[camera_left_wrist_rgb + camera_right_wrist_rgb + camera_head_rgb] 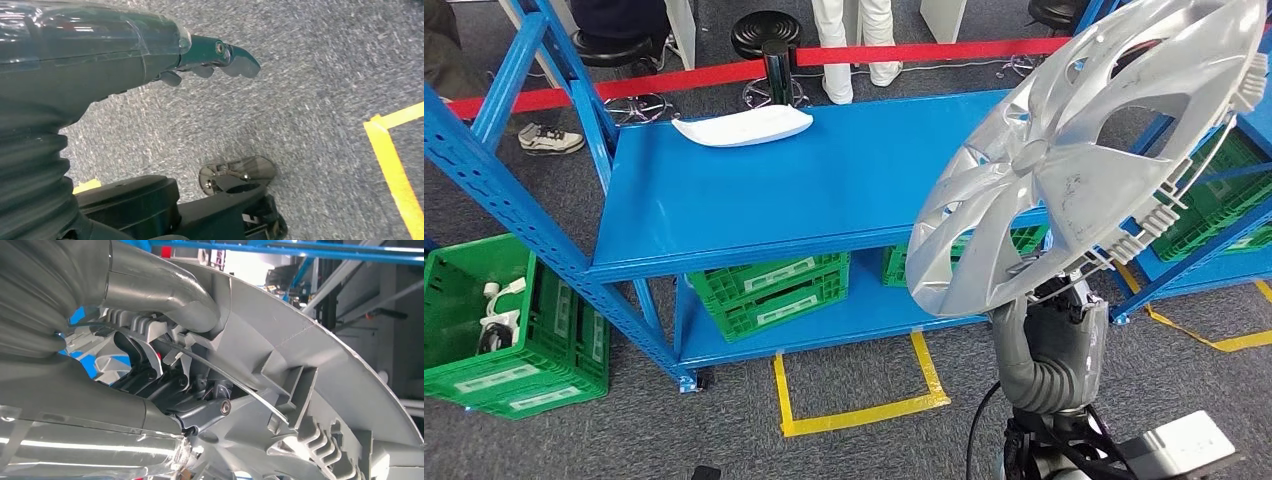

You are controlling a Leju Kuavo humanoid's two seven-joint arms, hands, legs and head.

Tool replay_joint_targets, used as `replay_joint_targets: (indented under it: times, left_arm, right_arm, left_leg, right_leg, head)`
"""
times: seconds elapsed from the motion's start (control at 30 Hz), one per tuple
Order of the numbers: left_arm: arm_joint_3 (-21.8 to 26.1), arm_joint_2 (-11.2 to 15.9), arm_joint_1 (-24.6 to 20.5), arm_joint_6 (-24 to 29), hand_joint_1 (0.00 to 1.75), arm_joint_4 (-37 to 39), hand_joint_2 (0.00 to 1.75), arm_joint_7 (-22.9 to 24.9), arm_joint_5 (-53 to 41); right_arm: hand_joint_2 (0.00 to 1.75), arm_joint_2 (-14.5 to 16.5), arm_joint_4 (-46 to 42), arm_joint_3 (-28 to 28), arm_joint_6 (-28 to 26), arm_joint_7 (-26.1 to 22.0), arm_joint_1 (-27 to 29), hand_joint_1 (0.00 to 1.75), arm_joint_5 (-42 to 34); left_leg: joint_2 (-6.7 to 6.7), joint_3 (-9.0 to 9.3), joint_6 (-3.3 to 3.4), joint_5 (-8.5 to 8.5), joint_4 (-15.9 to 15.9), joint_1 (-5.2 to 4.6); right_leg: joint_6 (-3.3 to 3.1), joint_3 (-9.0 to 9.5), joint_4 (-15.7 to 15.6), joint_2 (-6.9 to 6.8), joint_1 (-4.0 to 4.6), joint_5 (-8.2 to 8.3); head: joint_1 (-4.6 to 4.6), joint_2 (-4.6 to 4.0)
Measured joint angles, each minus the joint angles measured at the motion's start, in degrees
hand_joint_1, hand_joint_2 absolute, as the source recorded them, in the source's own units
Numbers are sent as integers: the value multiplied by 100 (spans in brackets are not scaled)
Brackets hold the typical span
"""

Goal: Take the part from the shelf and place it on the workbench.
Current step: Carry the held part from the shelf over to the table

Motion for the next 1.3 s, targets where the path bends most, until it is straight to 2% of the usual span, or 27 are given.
replay_joint_targets:
  times: [0.03, 0.07, 0.27, 0.37, 0.4, 0.47, 0.5, 0.53, 0.57, 0.6, 0.63, 0.67, 0.7, 0.77, 0.8, 0.83, 0.87, 0.9, 0.93, 0.97, 1.0, 1.03, 1.1, 1.13, 1.17, 1.23, 1.3]
  left_arm:
    - [0, -5, 0, 0, 0, -1, 175, -2, 0]
    - [0, -10, 0, 0, 0, -2, 175, -4, 0]
    - [0, -11, 0, 1, 0, -1, 175, -6, 1]
    - [0, -18, 1, 5, 0, 0, 175, -21, 0]
    - [0, -21, 2, 5, 0, 0, 175, -28, 0]
    - [0, -23, 6, 4, 0, 2, 175, -36, 2]
    - [0, -23, 6, 4, 0, 3, 175, -39, 2]
    - [0, -22, 5, 4, 0, 3, 175, -39, 2]
    - [0, -22, 1, 2, 0, 3, 175, -39, 2]
    - [0, -21, -4, 1, 0, 2, 175, -39, 2]
    - [0, -21, -9, -1, 0, 2, 175, -39, 1]
    - [0, -21, -12, -2, 0, 3, 175, -39, 0]
    - [0, -20, -11, -2, 0, 3, 175, -39, 0]
    - [0, -21, -5, -4, 0, 4, 175, -37, -1]
    - [0, -23, -7, -5, 0, 4, 175, -36, -1]
    - [0, -27, -11, -7, 0, 3, 175, -36, -1]
    - [0, -31, -16, -8, 0, 3, 175, -35, -2]
    - [0, -32, -16, -8, 0, 2, 175, -35, -2]
    - [0, -32, -13, -9, 0, 3, 175, -35, -2]
    - [0, -32, -10, -9, 0, 3, 175, -34, -2]
    - [0, -31, -7, -9, 0, 4, 175, -34, -2]
    - [0, -32, -6, -9, 0, 4, 175, -33, -2]
    - [0, -36, -6, -9, 0, 3, 175, -33, -2]
    - [0, -39, -7, -9, 0, 2, 175, -33, -3]
    - [0, -41, -7, -9, 0, 2, 175, -33, -3]
    - [0, -47, -5, -9, 0, 2, 175, -33, -7]
    - [0, -50, 2, -9, 0, 3, 175, -29, -10]
  right_arm:
    - [175, 0, -1, -1, 0, 0, -5, 175, -1]
    - [175, 0, -1, -1, 0, 0, -8, 175, -1]
    - [175, -1, -1, -1, 0, 0, -13, 175, -2]
    - [175, 0, 0, -1, 2, -5, -19, 175, -4]
    - [175, 1, 4, 0, 3, -13, -20, 175, -9]
    - [175, 4, 40, 2, 5, -42, -14, 175, -37]
    - [175, 6, 62, 3, 6, -57, -9, 175, -50]
    - [175, 7, 82, 3, 6, -66, -4, 175, -60]
    - [175, 7, 88, 3, 6, -70, 0, 175, -61]
    - [175, 7, 90, 3, 5, -73, 5, 175, -61]
    - [175, 7, 88, 3, 4, -77, 13, 175, -60]
    - [175, 7, 87, 3, 3, -82, 20, 175, -60]
    - [175, 7, 87, 3, 3, -86, 27, 175, -58]
    - [175, 7, 87, 3, 2, -97, 42, 175, -58]
    - [175, 8, 86, 3, 0, -101, 53, 175, -57]
    - [175, 8, 86, 2, -2, -105, 65, 175, -56]
    - [175, 9, 86, 2, -6, -108, 77, 175, -56]
    - [175, 9, 86, 3, -8, -110, 86, 175, -55]
    - [175, 8, 87, 4, -10, -111, 93, 175, -55]
    - [175, 8, 87, 5, -11, -111, 98, 175, -56]
    - [175, 8, 88, 7, -11, -111, 102, 175, -56]
    - [175, 7, 88, 7, -11, -111, 104, 175, -56]
    - [175, 8, 87, 8, -11, -111, 102, 175, -56]
    - [175, 8, 84, 7, -12, -111, 99, 175, -56]
    - [175, 8, 79, 5, -14, -111, 97, 175, -56]
    - [175, 7, 68, 3, -18, -113, 94, 175, -55]
    - [175, 7, 60, 4, -19, -114, 93, 175, -54]
  left_leg:
    - [1, -14, -4, 19, 0, -5]
    - [2, -20, -8, 28, 0, -6]
    - [2, -33, -21, 41, 3, -26]
    - [26, -92, -102, 146, -1, 1]
    - [29, -160, -153, 29, 112, 19]
    - [21, -354, -273, -489, 959, 60]
    - [15, -361, -328, -673, 1291, 83]
    - [14, -228, -359, -666, 1387, 101]
    - [14, 62, -363, -538, 1029, 112]
    - [12, 359, -358, -497, 623, 112]
    - [6, 598, -328, -533, 270, 108]
    - [-1, 733, -289, -601, 37, 99]
    - [-7, 769, -241, -638, -59, 82]
    - [-3, 706, -126, -583, -88, 74]
    - [0, 659, -68, -526, -93, 77]
    - [3, 600, -18, -459, -103, 86]
    - [4, 531, 14, -392, -103, 90]
    - [-1, 450, 34, -325, -99, 87]
    - [-2, 369, 39, -260, -95, 81]
    - [-2, 284, 39, -196, -90, 74]
    - [-2, 210, 37, -142, -85, 65]
    - [-1, 132, 30, -84, -78, 53]
    - [-1, 13, 11, 15, -69, 31]
    - [0, -38, -7, 65, -61, 16]
    - [5, -70, -33, 110, -59, 9]
    - [24, -125, -101, 206, -61, 9]
    - [41, -186, -173, 209, -35, 23]
  right_leg:
    - [-41, 166, -267, 4, 18, 26]
    - [-63, 240, -388, 7, 28, 15]
    - [-80, 305, -509, 1, 30, -16]
    - [-99, 338, -670, 7, 59, -3]
    - [-120, 284, -709, -3, 62, 69]
    - [-147, -17, -714, -39, 47, 321]
    - [-149, -197, -698, -57, 34, 451]
    - [-128, -363, -637, -60, 31, 532]
    - [-104, -450, -580, -59, 25, 564]
    - [-81, -527, -519, -57, 26, 586]
    - [-50, -584, -465, -56, 28, 612]
    - [-22, -618, -429, -58, 30, 643]
    - [8, -638, -417, -59, 29, 681]
    - [76, -659, -413, -49, 11, 733]
    - [111, -694, -346, -37, 0, 637]
    - [145, -755, -170, -25, -9, 435]
    - [173, -835, 116, -15, -17, 148]
    - [194, -920, 489, -14, -20, -155]
    - [207, -978, 856, -13, -22, -371]
    - [209, -981, 1115, -12, -22, -460]
    - [203, -934, 1239, -12, -21, -449]
    - [184, -765, 1113, -11, -20, -317]
    - [112, -197, 361, -4, -8, -44]
    - [66, 128, -126, 0, 3, 26]
    - [32, 342, -479, 5, 17, 19]
    - [-13, 478, -786, 12, 46, -20]
    - [-66, 409, -830, -2, 40, 59]
  head:
    - [2, 0]
    - [2, 0]
    - [-2, 0]
    - [-8, 0]
    - [-26, 0]
    - [-122, 0]
    - [-180, 0]
    - [-218, 0]
    - [-232, 0]
    - [-245, 0]
    - [-248, 0]
    - [-244, 0]
    - [-234, 0]
    - [-224, 0]
    - [-221, 0]
    - [-211, 0]
    - [-194, 0]
    - [-167, 0]
    - [-143, 0]
    - [-119, 0]
    - [-96, 0]
    - [-69, 0]
    - [-22, 0]
    - [-7, 0]
    - [-5, 0]
    - [-8, 0]
    - [-13, 0]
